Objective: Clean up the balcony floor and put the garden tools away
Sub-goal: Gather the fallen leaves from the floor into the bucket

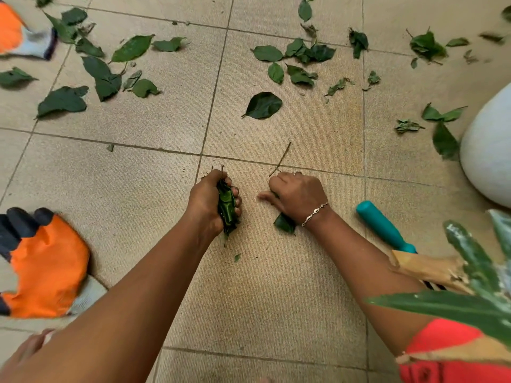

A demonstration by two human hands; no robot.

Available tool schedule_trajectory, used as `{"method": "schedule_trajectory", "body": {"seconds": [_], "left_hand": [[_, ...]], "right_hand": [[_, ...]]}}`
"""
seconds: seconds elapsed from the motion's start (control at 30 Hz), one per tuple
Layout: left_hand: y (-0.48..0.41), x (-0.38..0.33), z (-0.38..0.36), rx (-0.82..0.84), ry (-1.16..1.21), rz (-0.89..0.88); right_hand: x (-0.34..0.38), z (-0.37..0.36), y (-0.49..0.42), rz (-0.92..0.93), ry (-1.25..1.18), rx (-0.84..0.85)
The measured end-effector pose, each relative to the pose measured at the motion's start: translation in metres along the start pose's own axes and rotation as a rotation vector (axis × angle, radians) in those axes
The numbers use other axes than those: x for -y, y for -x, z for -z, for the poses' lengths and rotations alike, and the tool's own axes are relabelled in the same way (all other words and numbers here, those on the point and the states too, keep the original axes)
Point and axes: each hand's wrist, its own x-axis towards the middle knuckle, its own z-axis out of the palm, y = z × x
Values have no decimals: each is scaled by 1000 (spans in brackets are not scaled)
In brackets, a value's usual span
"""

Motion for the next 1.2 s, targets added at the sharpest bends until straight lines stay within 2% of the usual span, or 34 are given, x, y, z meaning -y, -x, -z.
{"method": "schedule_trajectory", "body": {"seconds": [0.07, 0.2, 0.3, 0.4, 0.47, 0.5, 0.57, 0.6, 0.63, 0.7, 0.77, 0.83, 0.87, 1.13, 1.2], "left_hand": [[2, 1, -3, 4, -7, -4], [4, 4, -4, 10, -24, 5], [6, 11, -7, 19, -78, -16], [9, 16, -10, 38, -148, -42], [9, 16, -11, 42, -153, -41], [8, 15, -10, 38, -146, -41], [7, 13, -9, 25, -140, -48], [6, 13, -9, 21, -145, -54], [4, 12, -9, 18, -149, -58], [3, 12, -10, 16, -142, -49], [2, 12, -10, 16, -140, -37], [0, 12, -10, 17, -138, -27], [0, 12, -10, 18, -132, -20], [-7, -2, -16, 26, -104, -26], [-9, -7, -22, 28, -106, -23]], "right_hand": [[-4, 2, -6, -127, -136, -39], [-17, 16, -20, -633, -627, -98], [-25, 22, -27, -783, -728, -120], [-24, 35, -28, -709, -671, -24], [-21, 47, -18, -503, -639, 147], [-17, 51, -11, -383, -562, 295], [-8, 52, 4, -101, -288, 541], [-6, 47, 12, 30, -177, 542], [-3, 43, 18, 85, -145, 496], [-3, 35, 20, 13, -226, 334], [-8, 32, 10, -185, -371, 218], [-17, 35, -7, -381, -501, 181], [-22, 36, -15, -417, -513, 199], [-42, 29, -41, -257, -200, 527], [-43, 26, -42, -205, -113, 535]]}}
